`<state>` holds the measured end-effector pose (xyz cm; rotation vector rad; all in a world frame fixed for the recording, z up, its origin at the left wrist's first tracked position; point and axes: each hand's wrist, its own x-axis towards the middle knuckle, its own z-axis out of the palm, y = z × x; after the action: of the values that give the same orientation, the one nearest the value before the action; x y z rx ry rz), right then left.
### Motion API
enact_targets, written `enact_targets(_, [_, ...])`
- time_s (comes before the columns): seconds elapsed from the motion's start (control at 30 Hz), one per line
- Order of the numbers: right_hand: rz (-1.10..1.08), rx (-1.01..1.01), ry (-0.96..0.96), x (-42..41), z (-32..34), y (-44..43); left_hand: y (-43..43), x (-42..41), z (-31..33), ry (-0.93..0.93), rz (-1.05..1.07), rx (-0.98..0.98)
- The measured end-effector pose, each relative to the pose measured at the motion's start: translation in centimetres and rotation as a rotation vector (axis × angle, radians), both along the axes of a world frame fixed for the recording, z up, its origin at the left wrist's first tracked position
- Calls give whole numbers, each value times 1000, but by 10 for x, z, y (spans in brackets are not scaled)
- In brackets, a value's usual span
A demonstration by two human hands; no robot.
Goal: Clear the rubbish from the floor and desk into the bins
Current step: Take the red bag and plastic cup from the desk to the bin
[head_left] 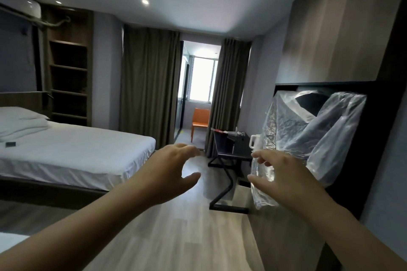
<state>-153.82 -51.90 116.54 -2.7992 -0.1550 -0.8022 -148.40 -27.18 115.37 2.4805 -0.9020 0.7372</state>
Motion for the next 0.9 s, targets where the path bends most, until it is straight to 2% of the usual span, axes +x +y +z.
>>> enact_targets(0.23, [20, 47, 2, 119, -12, -31, -30, 116, -1, 2, -3, 65])
enact_targets(0.53, [15, 47, 77, 265, -25, -69, -61, 268, -13, 46, -7, 50])
enact_targets(0.9, [-94, 13, 128, 471, -43, -72, -69, 493, -27, 47, -65, 68])
